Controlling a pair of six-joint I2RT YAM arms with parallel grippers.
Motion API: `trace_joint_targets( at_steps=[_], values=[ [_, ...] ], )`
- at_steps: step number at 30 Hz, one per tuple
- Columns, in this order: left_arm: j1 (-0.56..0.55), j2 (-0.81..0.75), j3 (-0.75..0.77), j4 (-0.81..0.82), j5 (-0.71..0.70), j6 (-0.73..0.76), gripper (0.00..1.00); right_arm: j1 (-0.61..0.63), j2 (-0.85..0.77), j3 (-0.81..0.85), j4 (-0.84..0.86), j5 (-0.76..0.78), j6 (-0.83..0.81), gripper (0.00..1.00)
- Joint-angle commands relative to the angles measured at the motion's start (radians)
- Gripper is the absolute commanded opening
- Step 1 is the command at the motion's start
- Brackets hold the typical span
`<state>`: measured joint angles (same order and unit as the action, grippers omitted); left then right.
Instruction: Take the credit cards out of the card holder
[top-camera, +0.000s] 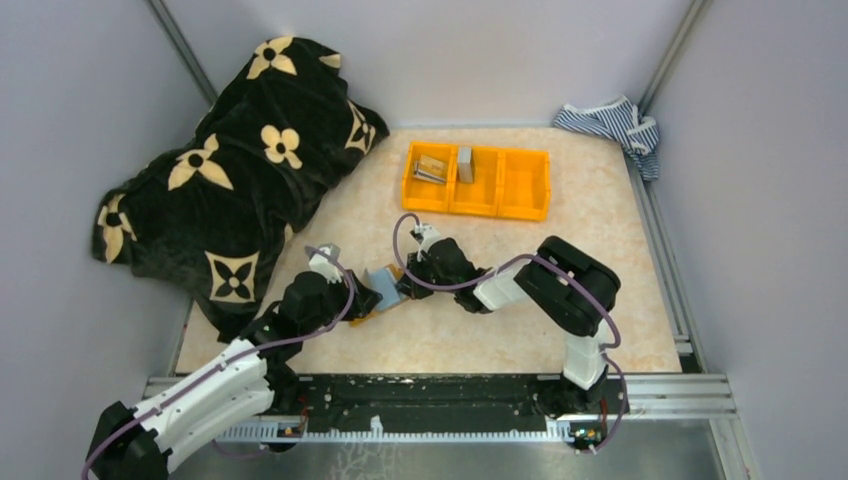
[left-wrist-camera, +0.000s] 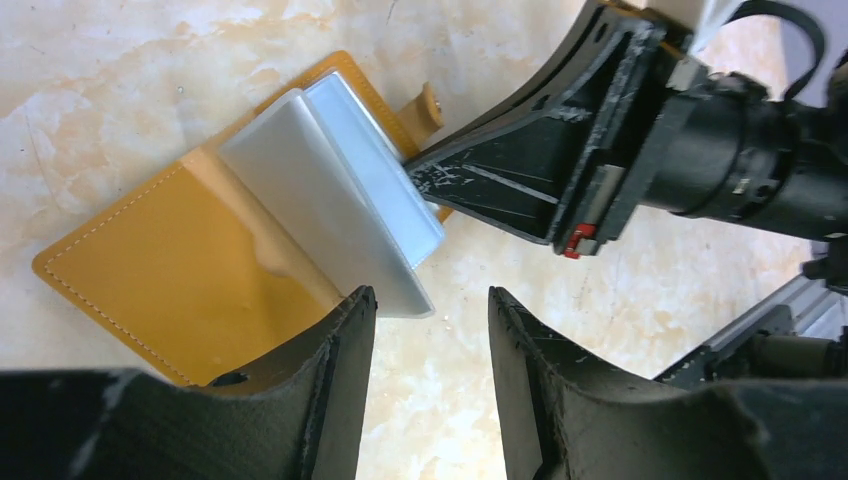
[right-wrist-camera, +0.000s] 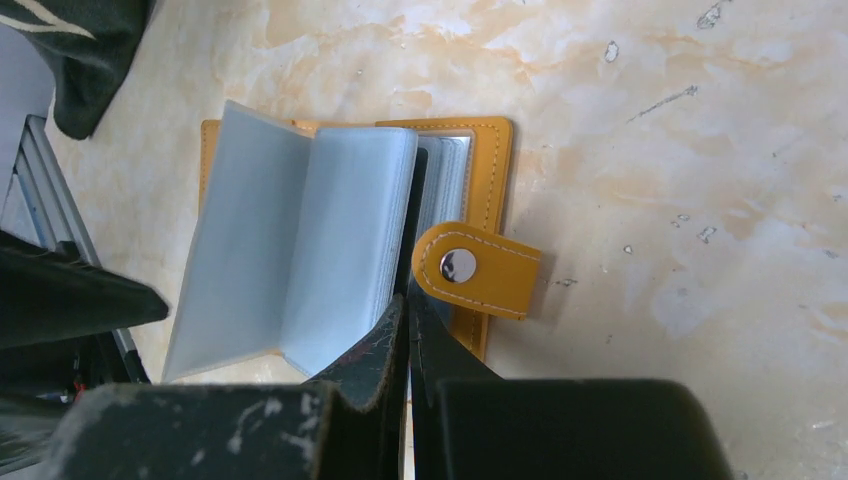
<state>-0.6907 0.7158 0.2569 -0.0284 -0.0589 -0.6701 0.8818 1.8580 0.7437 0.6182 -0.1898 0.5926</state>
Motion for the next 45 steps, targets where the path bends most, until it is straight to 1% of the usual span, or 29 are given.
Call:
trace_joint_targets(
  at_steps=[1, 7, 13, 18, 22, 24, 28, 32, 33, 35, 36, 40, 45],
  values=[
    [-0.006, -0.073, 0.069, -0.148, 0.014, -0.027, 0.52, 0.006, 0.032, 0.035, 0.036, -0.024, 0.007, 0.00],
    [-0.006, -0.050, 0.088, -0.218, -0.048, -0.018, 0.52, 0.006, 0.046, 0.037, 0.043, -0.031, 0.009, 0.00],
    [-0.006, -0.099, 0.132, -0.247, -0.079, 0.021, 0.52, 0.006, 0.056, 0.035, 0.044, -0.030, 0.007, 0.00],
    [-0.006, -0.053, 0.164, -0.323, -0.142, 0.012, 0.53, 0.007, 0.062, 0.036, 0.050, -0.030, 0.010, 0.00],
    [-0.006, -0.046, 0.178, -0.448, -0.265, -0.043, 0.53, 0.006, 0.061, 0.035, 0.049, -0.031, 0.010, 0.00],
    [-0.006, -0.042, 0.181, -0.508, -0.335, -0.096, 0.52, 0.006, 0.061, 0.033, 0.053, -0.033, 0.011, 0.00],
    [-0.006, -0.030, 0.164, -0.544, -0.403, -0.176, 0.51, 0.006, 0.062, 0.032, 0.054, -0.038, 0.011, 0.00],
    [-0.004, -0.010, 0.146, -0.521, -0.413, -0.195, 0.51, 0.006, 0.059, 0.032, 0.054, -0.039, 0.008, 0.00],
    [-0.004, 0.003, 0.142, -0.513, -0.410, -0.200, 0.49, 0.006, 0.059, 0.032, 0.056, -0.040, 0.008, 0.00],
    [-0.004, 0.045, 0.138, -0.509, -0.402, -0.210, 0.37, 0.006, 0.059, 0.031, 0.057, -0.040, 0.010, 0.00],
    [-0.004, 0.067, 0.139, -0.510, -0.401, -0.218, 0.34, 0.006, 0.059, 0.031, 0.058, -0.040, 0.008, 0.00],
    [-0.004, 0.140, 0.148, -0.512, -0.398, -0.241, 0.28, 0.006, 0.062, 0.031, 0.055, -0.041, 0.008, 0.00],
    [-0.004, 0.136, 0.132, -0.479, -0.402, -0.231, 0.18, 0.006, 0.064, 0.033, 0.057, -0.042, 0.009, 0.00]
  ],
)
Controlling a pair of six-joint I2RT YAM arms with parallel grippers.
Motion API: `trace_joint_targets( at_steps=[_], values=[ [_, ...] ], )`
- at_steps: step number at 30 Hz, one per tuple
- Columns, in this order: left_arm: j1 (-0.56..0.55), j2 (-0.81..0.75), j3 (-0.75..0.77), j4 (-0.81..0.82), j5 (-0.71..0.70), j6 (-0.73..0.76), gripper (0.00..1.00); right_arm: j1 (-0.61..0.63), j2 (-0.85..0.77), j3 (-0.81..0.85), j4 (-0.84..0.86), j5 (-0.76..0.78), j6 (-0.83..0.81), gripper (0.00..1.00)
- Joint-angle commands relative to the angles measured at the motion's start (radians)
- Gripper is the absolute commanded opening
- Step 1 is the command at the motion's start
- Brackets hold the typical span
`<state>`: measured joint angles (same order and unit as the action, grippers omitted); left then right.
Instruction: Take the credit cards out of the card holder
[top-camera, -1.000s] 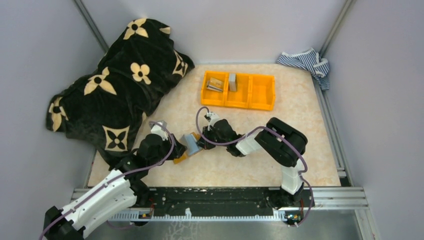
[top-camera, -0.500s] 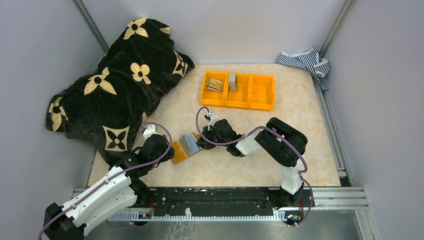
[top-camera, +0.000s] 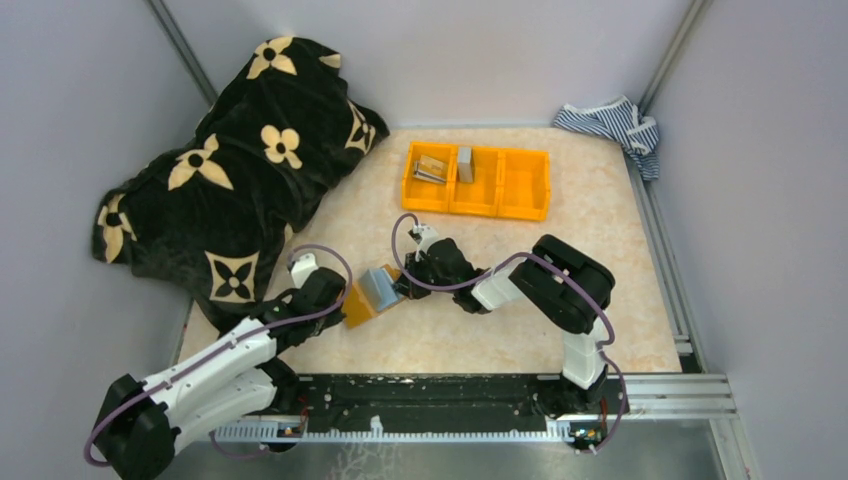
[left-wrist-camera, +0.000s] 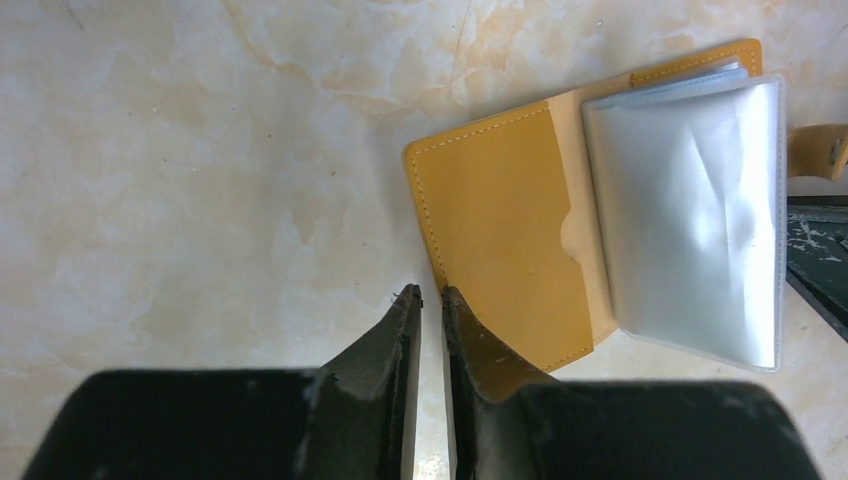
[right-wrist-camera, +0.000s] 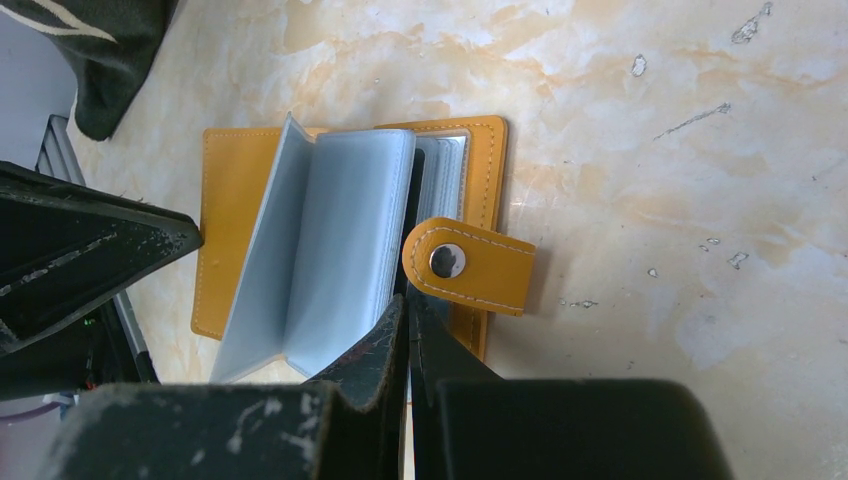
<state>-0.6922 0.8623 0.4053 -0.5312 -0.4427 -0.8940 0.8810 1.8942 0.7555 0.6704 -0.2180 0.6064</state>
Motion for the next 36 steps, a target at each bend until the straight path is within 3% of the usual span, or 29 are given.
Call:
trace_joint_targets(
  at_steps=[1, 5, 16, 36],
  values=[
    [-0.003, -0.014, -0.020, 0.036, -0.019, -0.002, 0.16, 0.007, 0.029, 0.022, 0.004, -0.014, -0.006, 0.00],
    [-0.003, 0.005, -0.033, 0.070, -0.012, 0.013, 0.10, 0.008, 0.029, 0.024, 0.004, -0.015, -0.006, 0.00],
    [-0.003, 0.131, -0.067, 0.173, 0.020, 0.029, 0.06, 0.007, 0.023, 0.019, 0.001, -0.017, -0.006, 0.00],
    [-0.003, 0.183, -0.091, 0.251, 0.066, 0.062, 0.06, 0.009, -0.041, 0.028, -0.018, -0.024, -0.007, 0.00]
  ],
)
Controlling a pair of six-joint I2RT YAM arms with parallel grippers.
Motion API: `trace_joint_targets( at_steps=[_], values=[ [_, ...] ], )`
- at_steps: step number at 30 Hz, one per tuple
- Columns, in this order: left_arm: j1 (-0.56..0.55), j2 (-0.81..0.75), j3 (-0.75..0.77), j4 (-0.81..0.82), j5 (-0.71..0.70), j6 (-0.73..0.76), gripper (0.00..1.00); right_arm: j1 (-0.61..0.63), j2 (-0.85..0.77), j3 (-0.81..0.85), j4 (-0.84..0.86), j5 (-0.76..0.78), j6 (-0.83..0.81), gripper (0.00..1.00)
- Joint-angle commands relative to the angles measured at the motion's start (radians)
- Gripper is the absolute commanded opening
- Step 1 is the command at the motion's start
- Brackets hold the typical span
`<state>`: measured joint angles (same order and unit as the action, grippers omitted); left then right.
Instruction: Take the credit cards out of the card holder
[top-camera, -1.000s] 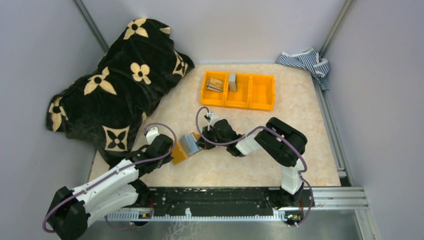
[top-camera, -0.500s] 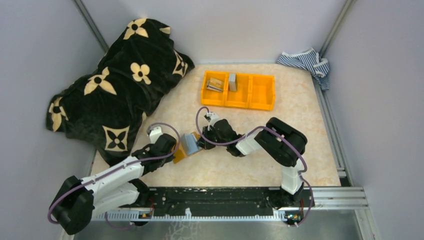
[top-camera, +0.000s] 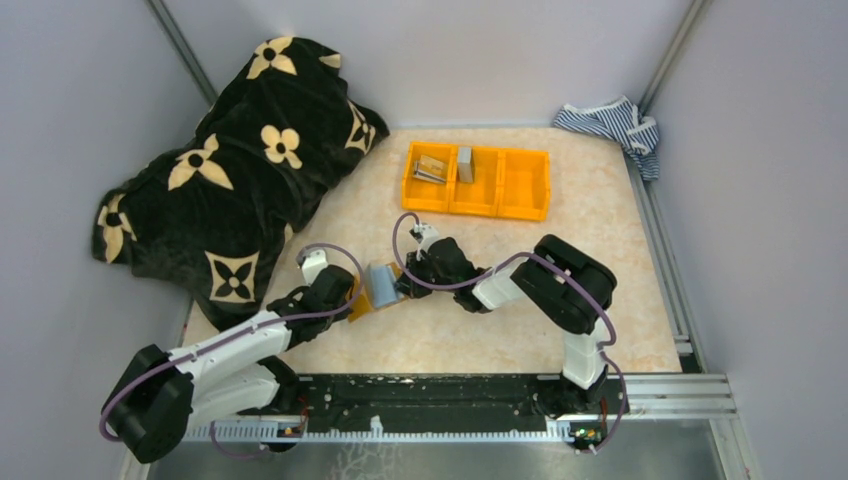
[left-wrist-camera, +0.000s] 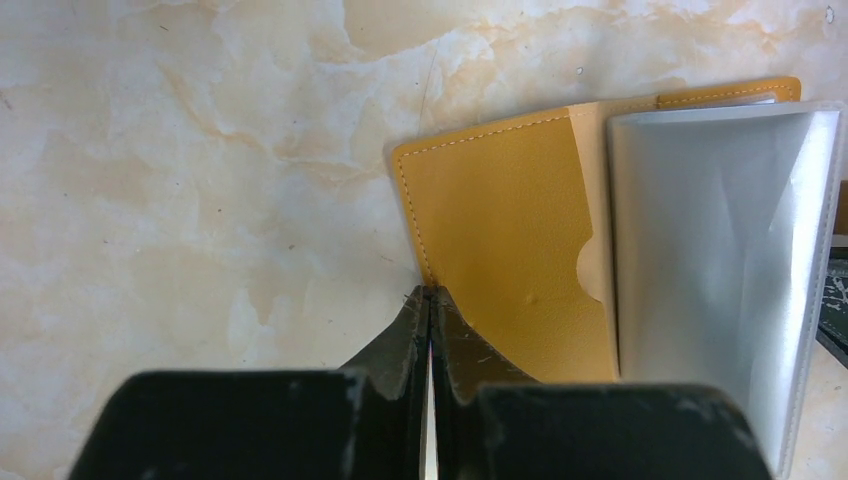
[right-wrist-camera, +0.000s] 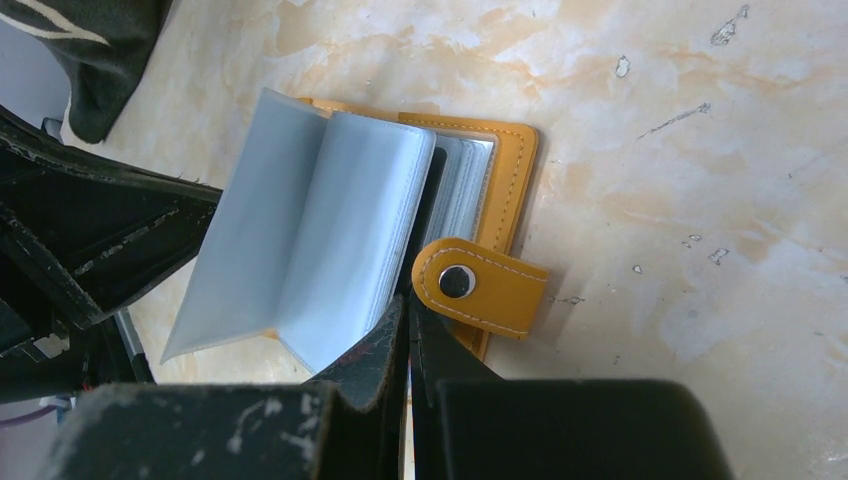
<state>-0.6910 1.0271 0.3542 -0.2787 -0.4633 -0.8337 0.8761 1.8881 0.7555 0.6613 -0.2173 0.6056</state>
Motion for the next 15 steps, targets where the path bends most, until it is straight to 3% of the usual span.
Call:
trace_joint_targets(
  at_steps=[1, 15],
  values=[
    [-0.004, 0.017, -0.040, -0.002, 0.087, 0.002, 0.06, 0.014, -0.039, 0.029, -0.011, -0.024, -0.006, 0.00],
    [-0.004, 0.015, -0.049, 0.016, 0.100, 0.011, 0.07, 0.033, -0.061, 0.062, -0.040, -0.021, -0.012, 0.00]
  ],
)
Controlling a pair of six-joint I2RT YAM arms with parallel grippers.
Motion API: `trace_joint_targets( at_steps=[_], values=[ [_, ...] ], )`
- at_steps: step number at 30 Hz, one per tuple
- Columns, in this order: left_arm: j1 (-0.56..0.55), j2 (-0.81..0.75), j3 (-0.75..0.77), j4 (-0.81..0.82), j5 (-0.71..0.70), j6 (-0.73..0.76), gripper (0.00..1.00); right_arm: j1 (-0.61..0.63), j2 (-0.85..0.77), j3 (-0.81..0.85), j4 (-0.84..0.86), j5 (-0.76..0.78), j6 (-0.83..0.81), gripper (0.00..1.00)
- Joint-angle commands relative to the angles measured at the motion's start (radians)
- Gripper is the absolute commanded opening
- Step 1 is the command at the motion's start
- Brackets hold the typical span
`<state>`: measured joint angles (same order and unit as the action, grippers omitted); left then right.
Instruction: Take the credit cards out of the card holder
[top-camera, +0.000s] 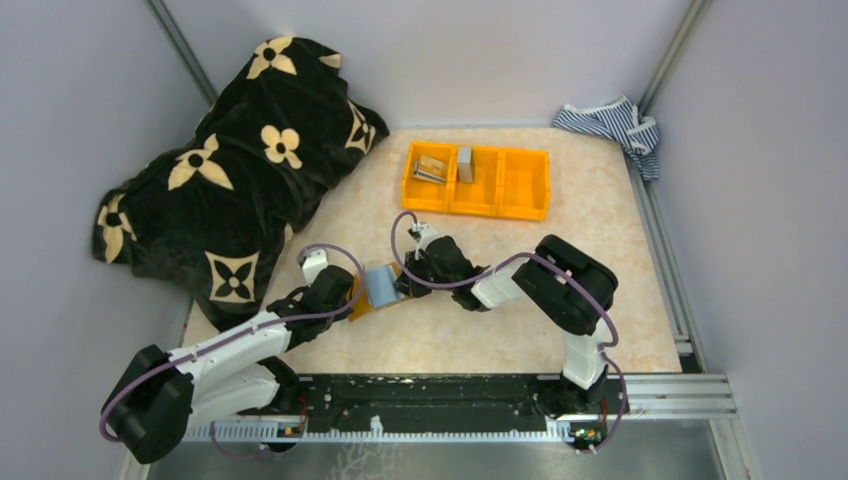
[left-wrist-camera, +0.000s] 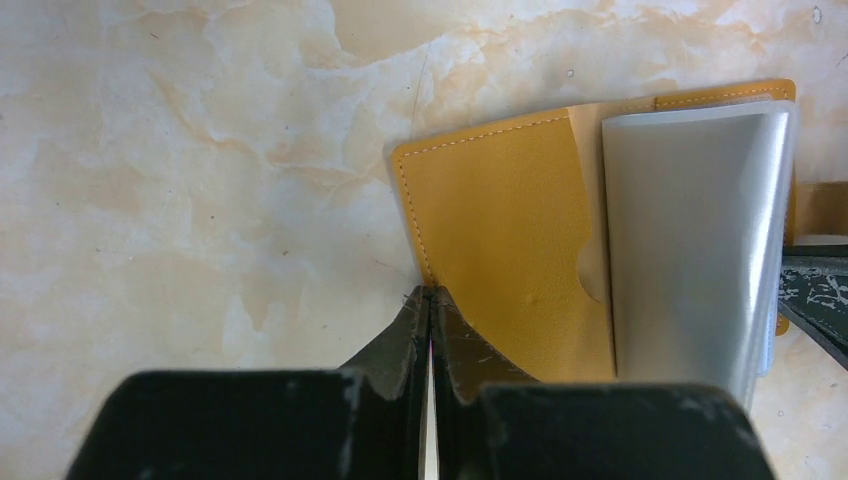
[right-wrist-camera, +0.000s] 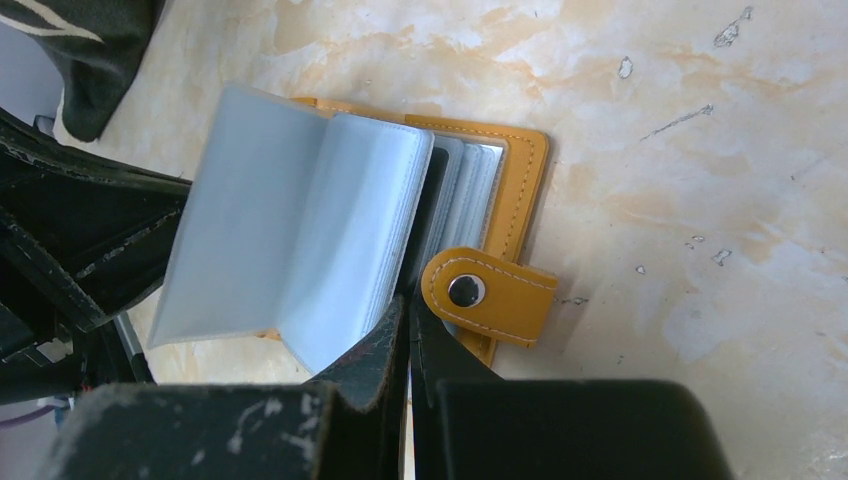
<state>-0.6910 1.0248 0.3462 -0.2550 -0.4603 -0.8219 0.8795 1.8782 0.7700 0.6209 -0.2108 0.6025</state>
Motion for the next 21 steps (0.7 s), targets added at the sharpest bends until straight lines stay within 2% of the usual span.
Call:
trace_joint_targets(
  at_steps=[1, 21],
  values=[
    [-0.004, 0.018, -0.042, -0.006, 0.098, 0.000, 0.07, 0.030, -0.050, 0.052, -0.003, -0.025, -0.010, 0.00],
    [-0.004, 0.011, -0.047, 0.005, 0.106, 0.008, 0.08, 0.083, -0.081, 0.129, -0.059, -0.022, -0.030, 0.00]
  ],
)
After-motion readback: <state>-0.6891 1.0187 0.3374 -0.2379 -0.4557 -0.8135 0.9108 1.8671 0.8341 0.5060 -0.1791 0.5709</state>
